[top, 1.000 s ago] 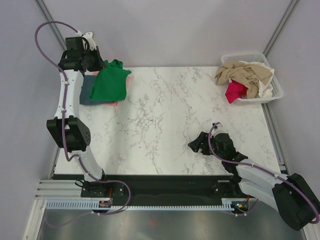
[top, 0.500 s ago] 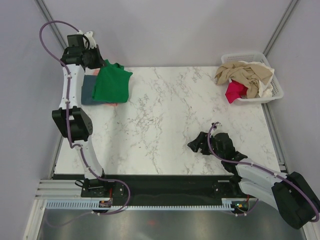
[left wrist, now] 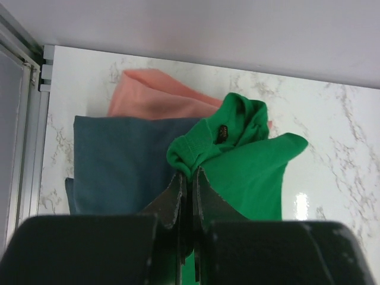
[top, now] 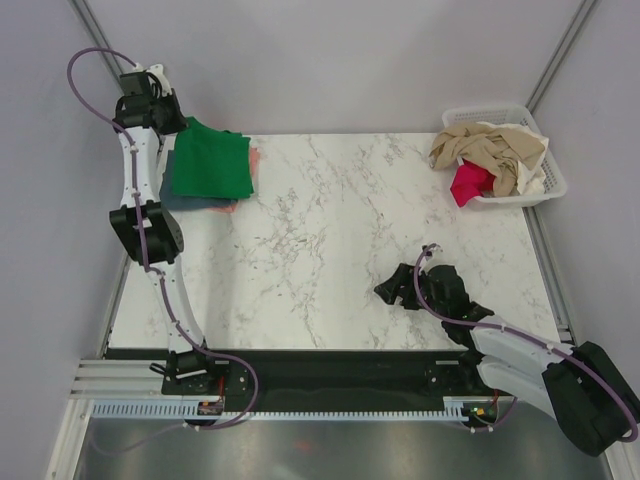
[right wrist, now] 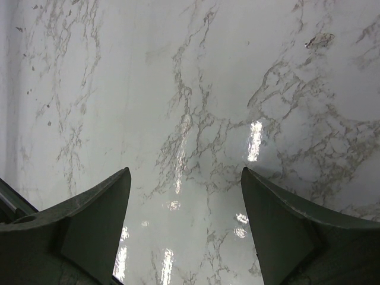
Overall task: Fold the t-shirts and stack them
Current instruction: Neatly place the folded tshirt to the corner
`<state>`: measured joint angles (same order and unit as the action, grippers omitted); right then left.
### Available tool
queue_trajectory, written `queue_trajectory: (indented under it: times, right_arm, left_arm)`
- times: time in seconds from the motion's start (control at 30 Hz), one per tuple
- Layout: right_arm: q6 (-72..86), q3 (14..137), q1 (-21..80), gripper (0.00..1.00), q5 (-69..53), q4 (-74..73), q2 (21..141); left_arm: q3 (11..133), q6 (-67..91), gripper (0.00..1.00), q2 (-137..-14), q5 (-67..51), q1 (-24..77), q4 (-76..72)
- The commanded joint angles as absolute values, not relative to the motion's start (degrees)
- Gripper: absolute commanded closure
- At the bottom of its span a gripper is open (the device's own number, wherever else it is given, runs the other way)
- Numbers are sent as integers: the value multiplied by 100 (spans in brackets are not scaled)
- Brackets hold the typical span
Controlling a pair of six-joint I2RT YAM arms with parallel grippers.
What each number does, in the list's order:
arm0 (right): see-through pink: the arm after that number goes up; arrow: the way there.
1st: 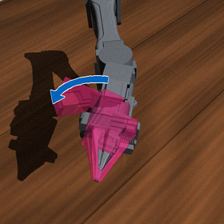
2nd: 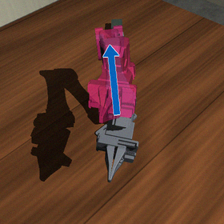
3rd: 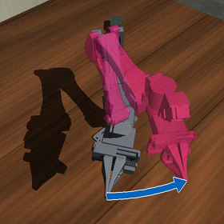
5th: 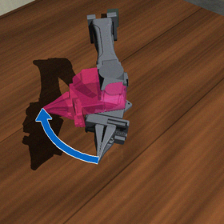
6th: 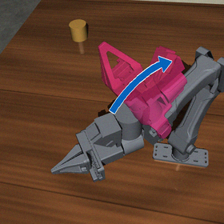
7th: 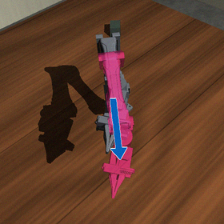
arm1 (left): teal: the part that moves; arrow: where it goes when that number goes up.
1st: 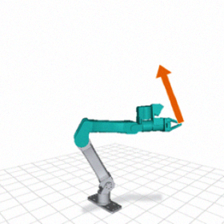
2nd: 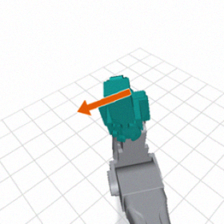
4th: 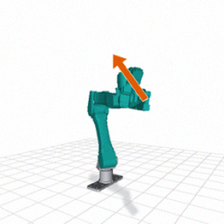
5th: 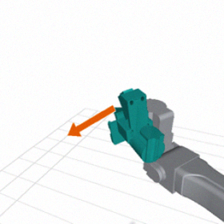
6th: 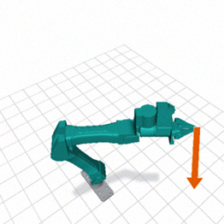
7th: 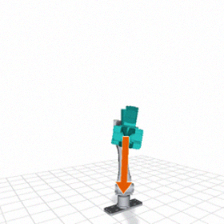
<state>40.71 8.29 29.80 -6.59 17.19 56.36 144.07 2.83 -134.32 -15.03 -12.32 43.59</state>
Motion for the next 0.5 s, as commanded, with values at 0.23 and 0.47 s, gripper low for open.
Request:
queue_trajectory:
  times: [0.23,0.47]
  right_arm:
    - [4017,853,3032,16,-615,1354,5687]
    - [4017,853,3023,16,-580,1327,5687]
  left_arm:
    - [14669,-165,88,-14474,-933,-1406,2718]
    - [14651,535,0,-14477,-616,-1363,1986]
